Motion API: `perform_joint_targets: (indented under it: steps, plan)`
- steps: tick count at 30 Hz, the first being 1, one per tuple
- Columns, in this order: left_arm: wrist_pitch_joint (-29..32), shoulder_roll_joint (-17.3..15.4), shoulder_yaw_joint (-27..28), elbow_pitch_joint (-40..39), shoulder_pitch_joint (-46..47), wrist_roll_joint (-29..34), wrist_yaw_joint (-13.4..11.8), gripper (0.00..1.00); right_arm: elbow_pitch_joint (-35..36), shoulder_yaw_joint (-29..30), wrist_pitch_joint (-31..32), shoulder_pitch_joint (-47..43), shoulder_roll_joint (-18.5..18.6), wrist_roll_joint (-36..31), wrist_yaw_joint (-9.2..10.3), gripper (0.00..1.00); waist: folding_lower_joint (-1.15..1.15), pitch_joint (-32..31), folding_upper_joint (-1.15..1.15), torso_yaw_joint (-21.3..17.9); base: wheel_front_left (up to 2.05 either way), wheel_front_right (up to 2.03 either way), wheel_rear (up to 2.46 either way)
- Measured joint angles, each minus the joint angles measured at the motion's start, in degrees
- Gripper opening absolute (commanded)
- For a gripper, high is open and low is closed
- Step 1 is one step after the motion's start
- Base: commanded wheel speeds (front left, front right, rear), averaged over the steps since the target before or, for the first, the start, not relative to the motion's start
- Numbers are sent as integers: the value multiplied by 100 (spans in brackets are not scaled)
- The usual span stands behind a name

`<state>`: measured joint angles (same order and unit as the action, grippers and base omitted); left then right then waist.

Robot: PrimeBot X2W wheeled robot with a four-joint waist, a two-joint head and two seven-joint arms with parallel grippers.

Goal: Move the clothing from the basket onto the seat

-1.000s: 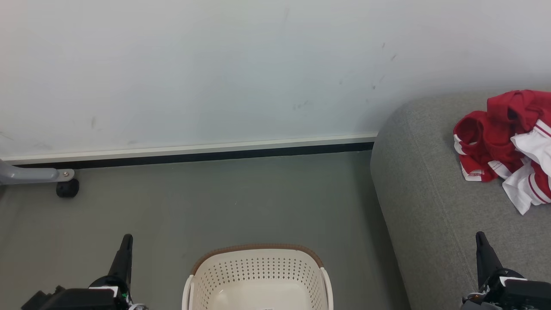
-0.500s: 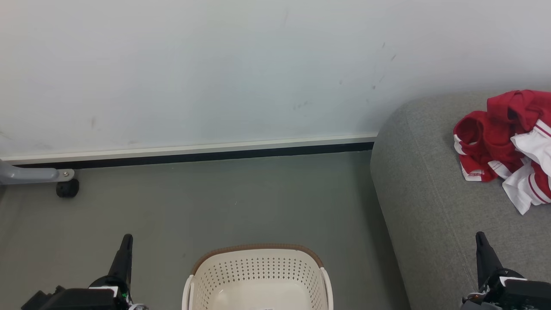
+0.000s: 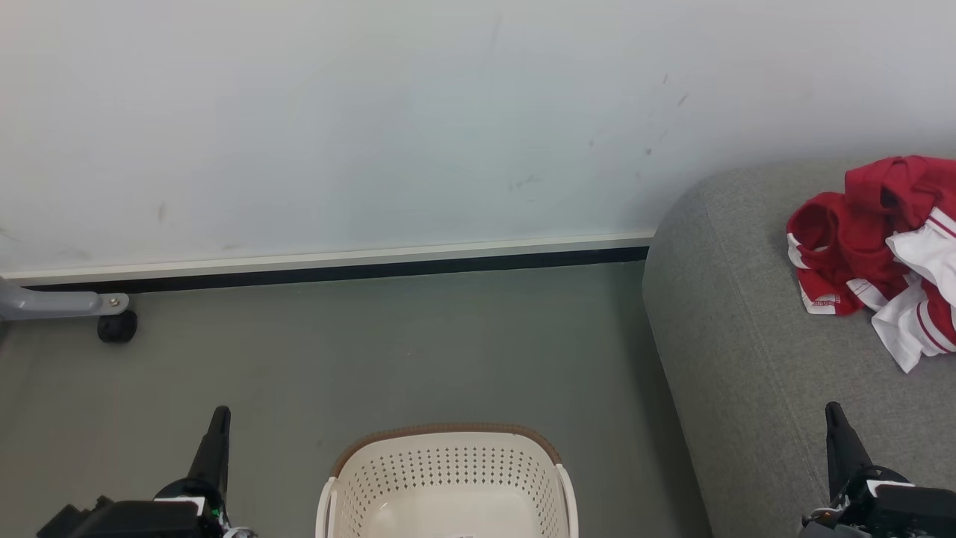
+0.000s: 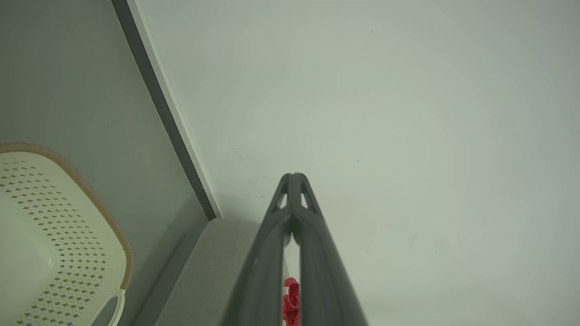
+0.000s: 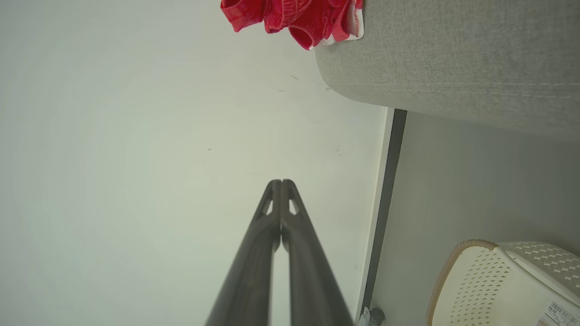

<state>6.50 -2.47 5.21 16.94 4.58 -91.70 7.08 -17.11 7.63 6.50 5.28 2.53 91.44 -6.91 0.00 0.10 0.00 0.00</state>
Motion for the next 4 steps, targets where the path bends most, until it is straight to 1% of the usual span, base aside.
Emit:
perform_joint_targets:
  steps: [4]
  plan:
    - [0, 0, 0, 0, 0, -1, 0, 0, 0, 0, 0, 0, 0, 0, 0, 0, 0, 0, 0, 0, 0, 0, 0]
